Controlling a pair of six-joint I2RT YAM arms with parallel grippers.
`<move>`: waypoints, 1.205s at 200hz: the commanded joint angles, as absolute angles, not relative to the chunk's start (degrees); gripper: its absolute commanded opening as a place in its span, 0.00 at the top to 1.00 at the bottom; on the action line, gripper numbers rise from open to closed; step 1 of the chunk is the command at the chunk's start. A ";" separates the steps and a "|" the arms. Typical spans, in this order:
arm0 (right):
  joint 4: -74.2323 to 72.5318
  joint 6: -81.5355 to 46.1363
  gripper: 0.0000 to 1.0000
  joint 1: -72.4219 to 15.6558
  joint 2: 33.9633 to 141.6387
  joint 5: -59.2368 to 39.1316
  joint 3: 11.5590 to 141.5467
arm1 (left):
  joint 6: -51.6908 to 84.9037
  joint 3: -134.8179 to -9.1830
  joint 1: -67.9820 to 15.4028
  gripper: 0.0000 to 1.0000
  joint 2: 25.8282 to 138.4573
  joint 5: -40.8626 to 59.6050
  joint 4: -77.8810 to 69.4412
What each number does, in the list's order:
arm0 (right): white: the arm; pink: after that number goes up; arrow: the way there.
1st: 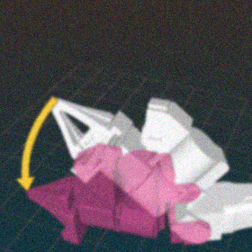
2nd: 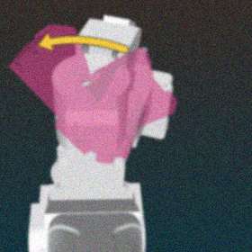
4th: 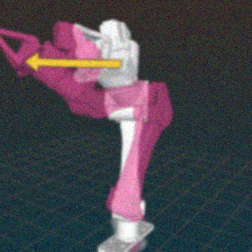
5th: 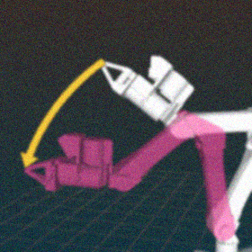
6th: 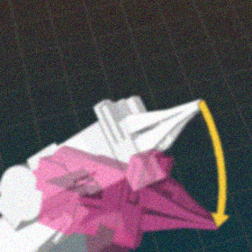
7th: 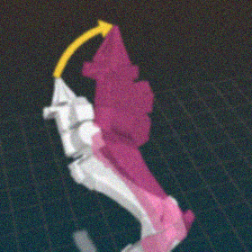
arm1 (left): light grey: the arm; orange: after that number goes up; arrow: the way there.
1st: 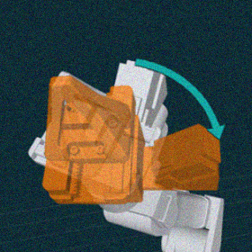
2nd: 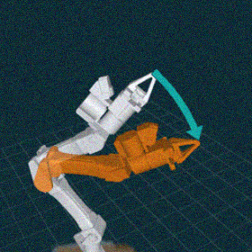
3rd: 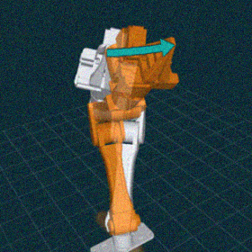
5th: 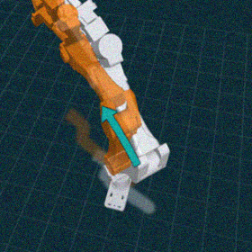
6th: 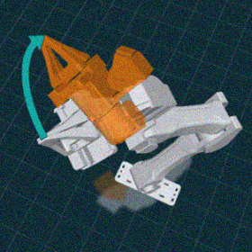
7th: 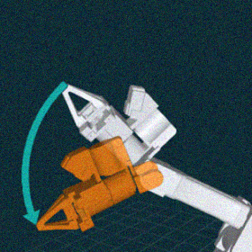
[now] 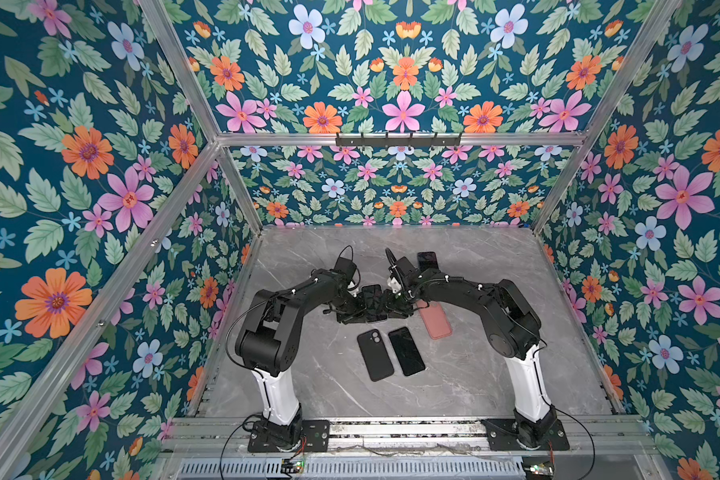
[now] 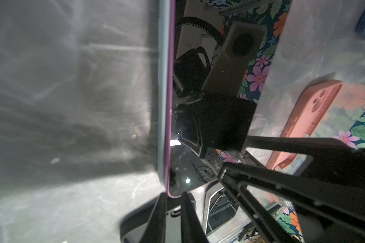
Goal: Put the phone into the phone case
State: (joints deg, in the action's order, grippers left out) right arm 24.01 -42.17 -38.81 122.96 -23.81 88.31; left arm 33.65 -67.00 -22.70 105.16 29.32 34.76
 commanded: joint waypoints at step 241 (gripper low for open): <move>23.06 -43.08 0.53 -40.14 124.94 -24.46 88.90 | 31.90 -66.82 -23.12 1.00 108.73 25.58 35.28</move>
State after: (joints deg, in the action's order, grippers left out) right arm 23.35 -42.85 -39.33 123.98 -23.90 88.88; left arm 32.77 -67.35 -23.00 107.94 28.69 33.89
